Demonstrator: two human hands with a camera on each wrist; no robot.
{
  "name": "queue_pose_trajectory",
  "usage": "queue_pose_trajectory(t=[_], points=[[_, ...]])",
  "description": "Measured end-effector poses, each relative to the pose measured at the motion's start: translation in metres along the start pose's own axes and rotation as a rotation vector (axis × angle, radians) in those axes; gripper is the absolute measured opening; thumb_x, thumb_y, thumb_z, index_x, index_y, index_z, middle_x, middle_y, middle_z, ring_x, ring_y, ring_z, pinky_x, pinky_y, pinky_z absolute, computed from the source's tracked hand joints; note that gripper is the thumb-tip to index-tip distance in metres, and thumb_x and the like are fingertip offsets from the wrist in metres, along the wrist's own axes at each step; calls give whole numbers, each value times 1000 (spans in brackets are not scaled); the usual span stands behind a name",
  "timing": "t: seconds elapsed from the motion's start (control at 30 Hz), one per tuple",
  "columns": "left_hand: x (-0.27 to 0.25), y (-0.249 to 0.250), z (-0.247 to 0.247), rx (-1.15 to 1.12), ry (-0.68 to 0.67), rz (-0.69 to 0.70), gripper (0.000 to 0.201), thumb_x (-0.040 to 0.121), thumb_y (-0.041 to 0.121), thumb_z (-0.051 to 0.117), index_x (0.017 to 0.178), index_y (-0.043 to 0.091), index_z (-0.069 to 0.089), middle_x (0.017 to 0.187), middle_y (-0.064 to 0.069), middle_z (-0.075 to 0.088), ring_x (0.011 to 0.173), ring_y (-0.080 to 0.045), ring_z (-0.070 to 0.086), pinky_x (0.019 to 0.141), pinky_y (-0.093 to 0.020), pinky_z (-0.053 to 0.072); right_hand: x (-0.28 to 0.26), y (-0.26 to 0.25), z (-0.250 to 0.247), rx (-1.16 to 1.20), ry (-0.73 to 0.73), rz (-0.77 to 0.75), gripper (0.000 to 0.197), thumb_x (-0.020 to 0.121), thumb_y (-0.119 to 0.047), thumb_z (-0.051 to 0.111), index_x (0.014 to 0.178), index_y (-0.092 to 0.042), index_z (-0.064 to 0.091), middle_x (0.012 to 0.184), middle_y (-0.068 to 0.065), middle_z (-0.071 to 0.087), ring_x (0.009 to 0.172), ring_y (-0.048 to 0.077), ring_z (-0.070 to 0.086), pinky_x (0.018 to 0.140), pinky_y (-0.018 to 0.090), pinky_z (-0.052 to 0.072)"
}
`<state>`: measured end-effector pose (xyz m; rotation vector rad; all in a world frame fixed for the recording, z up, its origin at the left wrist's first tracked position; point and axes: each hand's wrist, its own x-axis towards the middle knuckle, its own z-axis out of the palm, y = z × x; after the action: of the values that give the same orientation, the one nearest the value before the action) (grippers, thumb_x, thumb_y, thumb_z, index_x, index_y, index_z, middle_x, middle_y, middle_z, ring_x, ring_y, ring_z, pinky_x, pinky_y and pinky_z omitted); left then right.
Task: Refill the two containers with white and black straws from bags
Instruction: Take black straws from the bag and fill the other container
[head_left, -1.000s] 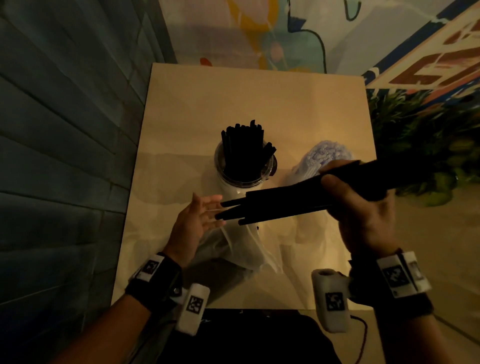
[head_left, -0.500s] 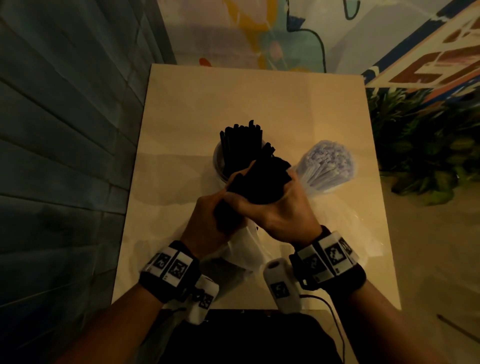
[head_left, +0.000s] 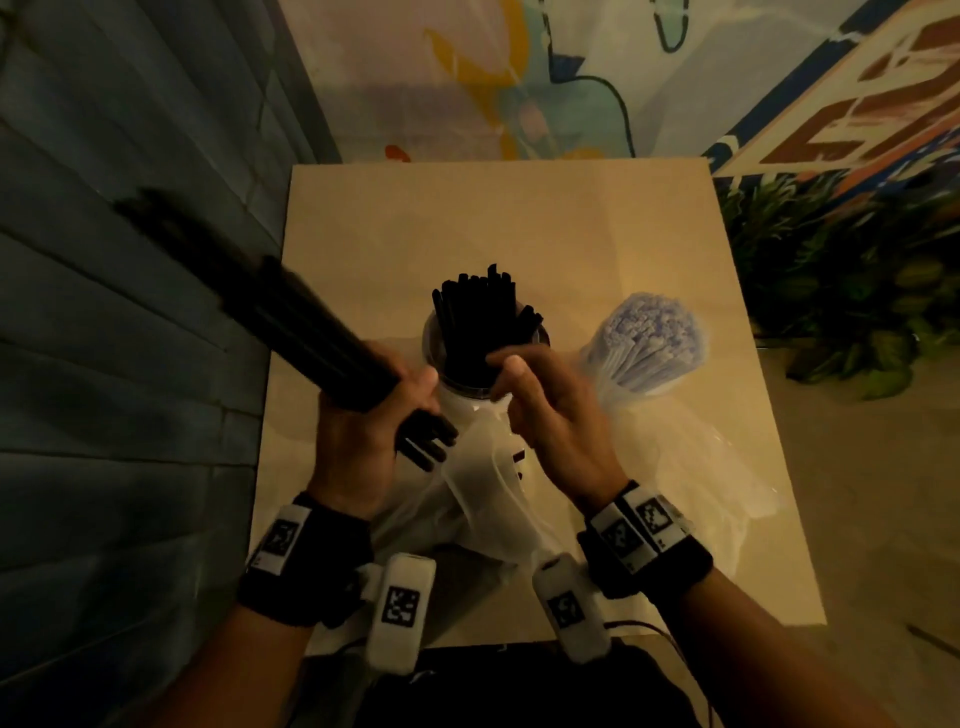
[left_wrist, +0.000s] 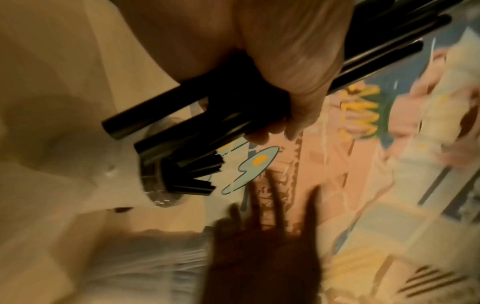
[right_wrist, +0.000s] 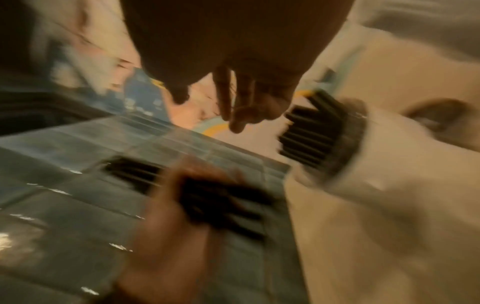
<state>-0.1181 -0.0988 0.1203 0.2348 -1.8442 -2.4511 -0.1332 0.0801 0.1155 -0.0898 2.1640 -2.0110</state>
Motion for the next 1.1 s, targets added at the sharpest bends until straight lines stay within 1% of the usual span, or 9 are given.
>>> queue_pose_trajectory(t=[0.1, 0.23, 0.4, 0.6, 0.73, 0.87, 0.97, 1.03, 1.1], points=[[5, 16, 6, -174, -60, 91, 22, 79, 24, 77, 81, 20, 56, 70, 1, 58, 65, -20, 56, 86, -43, 49, -8, 26, 8, 162, -16, 370, 48, 98, -53, 42, 105, -11, 64, 88, 5, 65, 73, 18, 63, 61, 31, 49], [0, 23, 22, -144, -104, 109, 24, 79, 24, 78, 81, 19, 54, 72, -3, 56, 67, -24, 57, 86, -42, 50, -9, 32, 27, 732, -105, 778, 71, 96, -65, 37, 128, -4, 57, 123, 21, 66, 103, 37, 67, 88, 46, 54], [-12, 15, 30, -50, -149, 76, 17, 78, 7, 70, 82, 11, 54, 77, -13, 58, 76, -28, 62, 89, -38, 51, -7, 21, 42, 949, -169, 752, 65, 99, -64, 29, 129, -19, 64, 137, 15, 60, 129, 33, 56, 112, 56, 39], [-15, 9, 27, -30, -179, 45, 17, 79, 5, 71, 86, 11, 57, 83, -22, 58, 85, -37, 61, 95, -43, 48, -11, 27, 52, 1010, -133, 774, 61, 105, -52, 30, 151, -12, 36, 152, 20, 42, 140, 34, 43, 117, 55, 32], [-15, 7, 28, 44, -176, 25, 17, 78, 11, 73, 81, 12, 56, 77, -20, 57, 77, -33, 62, 89, -42, 49, -13, 29, 51, 979, -121, 714, 52, 107, -49, 28, 133, -19, 62, 139, 15, 59, 129, 27, 56, 109, 45, 45], [-16, 5, 23, 164, -225, 53, 18, 82, 14, 70, 71, 27, 63, 61, -2, 59, 59, -20, 60, 70, -32, 52, -11, 24, 35, 547, -71, 503, 65, 95, -65, 43, 127, -11, 63, 124, 9, 67, 114, 25, 63, 97, 42, 46], [-20, -1, 16, 326, -255, -27, 20, 76, 16, 73, 70, 32, 63, 65, 15, 66, 65, -2, 64, 66, -17, 49, -16, 9, 10, 385, -113, 150, 66, 89, -62, 59, 130, -12, 57, 129, 12, 63, 123, 29, 58, 103, 47, 47], [-26, -6, 13, 398, -359, -199, 19, 72, 25, 73, 84, 37, 65, 74, 25, 70, 72, 7, 65, 67, -17, 49, -21, -12, 0, 342, -239, 19, 61, 83, -57, 69, 128, -18, 58, 130, 3, 64, 126, 23, 58, 105, 43, 48], [-33, -7, 15, 351, -477, -295, 39, 77, 21, 69, 104, 49, 62, 86, 33, 69, 82, 13, 64, 73, -18, 53, -23, -25, -4, 246, -365, -5, 42, 84, -42, 75, 115, -16, 66, 119, 9, 69, 117, 30, 63, 102, 52, 49]])
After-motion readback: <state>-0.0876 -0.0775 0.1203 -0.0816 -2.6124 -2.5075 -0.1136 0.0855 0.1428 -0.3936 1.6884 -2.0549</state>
